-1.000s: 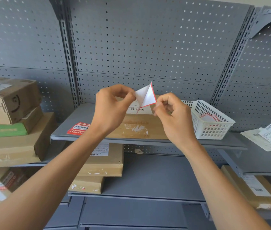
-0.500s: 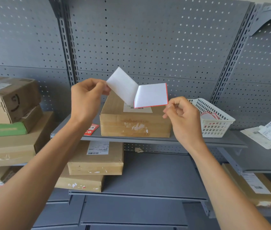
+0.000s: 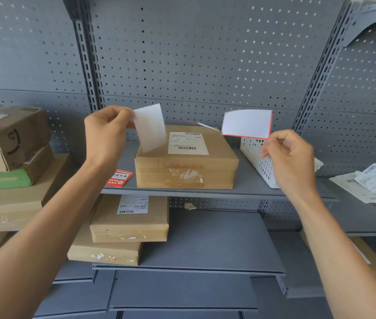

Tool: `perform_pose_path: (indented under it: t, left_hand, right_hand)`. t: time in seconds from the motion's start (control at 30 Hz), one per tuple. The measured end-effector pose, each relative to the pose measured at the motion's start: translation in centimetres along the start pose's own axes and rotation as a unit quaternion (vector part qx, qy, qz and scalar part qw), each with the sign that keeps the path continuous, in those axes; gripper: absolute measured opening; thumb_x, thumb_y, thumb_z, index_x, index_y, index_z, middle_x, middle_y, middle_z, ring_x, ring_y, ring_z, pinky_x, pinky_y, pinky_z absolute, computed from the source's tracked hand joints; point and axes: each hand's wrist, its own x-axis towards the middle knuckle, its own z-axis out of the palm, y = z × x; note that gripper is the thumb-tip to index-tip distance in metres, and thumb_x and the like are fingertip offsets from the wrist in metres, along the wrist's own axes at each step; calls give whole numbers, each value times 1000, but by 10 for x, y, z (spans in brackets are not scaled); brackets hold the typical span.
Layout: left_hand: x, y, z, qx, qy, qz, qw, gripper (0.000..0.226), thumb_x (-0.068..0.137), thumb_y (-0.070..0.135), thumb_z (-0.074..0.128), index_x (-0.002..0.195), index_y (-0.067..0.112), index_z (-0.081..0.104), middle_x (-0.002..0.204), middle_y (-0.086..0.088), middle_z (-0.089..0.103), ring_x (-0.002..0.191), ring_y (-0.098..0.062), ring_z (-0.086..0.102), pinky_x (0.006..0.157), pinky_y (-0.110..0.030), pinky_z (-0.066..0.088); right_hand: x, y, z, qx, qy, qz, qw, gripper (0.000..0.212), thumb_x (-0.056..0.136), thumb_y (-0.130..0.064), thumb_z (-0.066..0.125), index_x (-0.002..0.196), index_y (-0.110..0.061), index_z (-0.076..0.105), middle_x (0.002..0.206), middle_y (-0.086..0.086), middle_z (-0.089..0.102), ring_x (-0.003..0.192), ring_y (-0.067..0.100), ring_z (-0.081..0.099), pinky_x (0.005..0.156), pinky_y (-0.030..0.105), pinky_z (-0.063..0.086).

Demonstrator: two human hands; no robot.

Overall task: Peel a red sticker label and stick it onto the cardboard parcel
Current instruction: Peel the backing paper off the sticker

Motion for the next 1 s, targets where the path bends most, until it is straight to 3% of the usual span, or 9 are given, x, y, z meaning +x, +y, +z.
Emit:
perform_pose_path:
  t: [0.13,0.37,0.47,0.57,0.63,0.73,0.83,0.93,1.0]
  left_hand:
    - [-1,0,9,9,-14,8,1000,18,92,14,60,80,16,74,70,12,72,62,6,62,61,-11,45]
    - [-3,-5,20,68,-50,38,996,17,91,17,60,86,9,75,80,6,72,59,7,58,62,-22,45]
    - [-2,-4,23,69,-49,41,996,17,90,16,59,82,12,74,79,6,71,62,6,58,65,-25,45]
    - [-2,-2,27,58,-51,39,996,17,89,18,59,77,20,72,78,10,71,70,0,60,70,-28,47]
    - [-3,-1,31,52,-52,33,997,19,88,19,60,74,25,71,71,17,71,69,2,60,74,-29,48]
    - [-6,-1,37,50,-61,30,996,19,89,22,61,74,27,71,67,24,69,67,7,58,77,-32,48]
    - [-9,-1,43,43,-68,38,996,17,89,22,61,76,27,71,73,15,71,77,-5,61,80,-35,48]
    - [-10,-2,47,33,-70,39,996,16,87,23,61,76,26,71,79,9,71,84,-17,62,80,-36,48]
    - [-8,-4,49,24,-70,25,997,14,85,25,62,75,27,72,70,14,71,81,-14,61,79,-35,48]
  right_hand:
    - [8,5,-17,-16,17,2,1000,9,89,-15,55,85,-13,63,82,13,71,68,14,69,77,37,55]
    - [25,17,-50,-50,61,20,997,13,93,-7,53,93,-6,66,78,4,72,67,9,69,64,20,53]
    - [40,25,-69,-60,89,41,993,15,91,-8,54,86,-16,66,78,0,71,65,8,68,64,23,52]
    - [53,35,-83,-83,105,76,988,22,88,-11,54,75,-26,63,74,-5,69,51,2,59,53,21,45]
    - [59,45,-88,-106,95,112,983,22,87,-11,54,72,-23,65,73,-4,69,49,4,54,53,24,42]
    - [63,64,-92,-142,47,171,974,24,88,-12,57,67,-19,68,74,-3,69,66,15,56,66,32,45]
    - [61,74,-93,-156,11,202,967,26,89,-13,61,64,-17,67,69,-5,65,62,12,51,68,33,42]
    - [65,73,-97,-164,-8,195,967,16,90,-14,67,76,-13,74,71,-6,66,62,6,52,65,27,43]
    - [68,69,-101,-174,-27,193,965,13,89,-19,73,84,-8,78,73,-2,69,62,6,53,59,24,41]
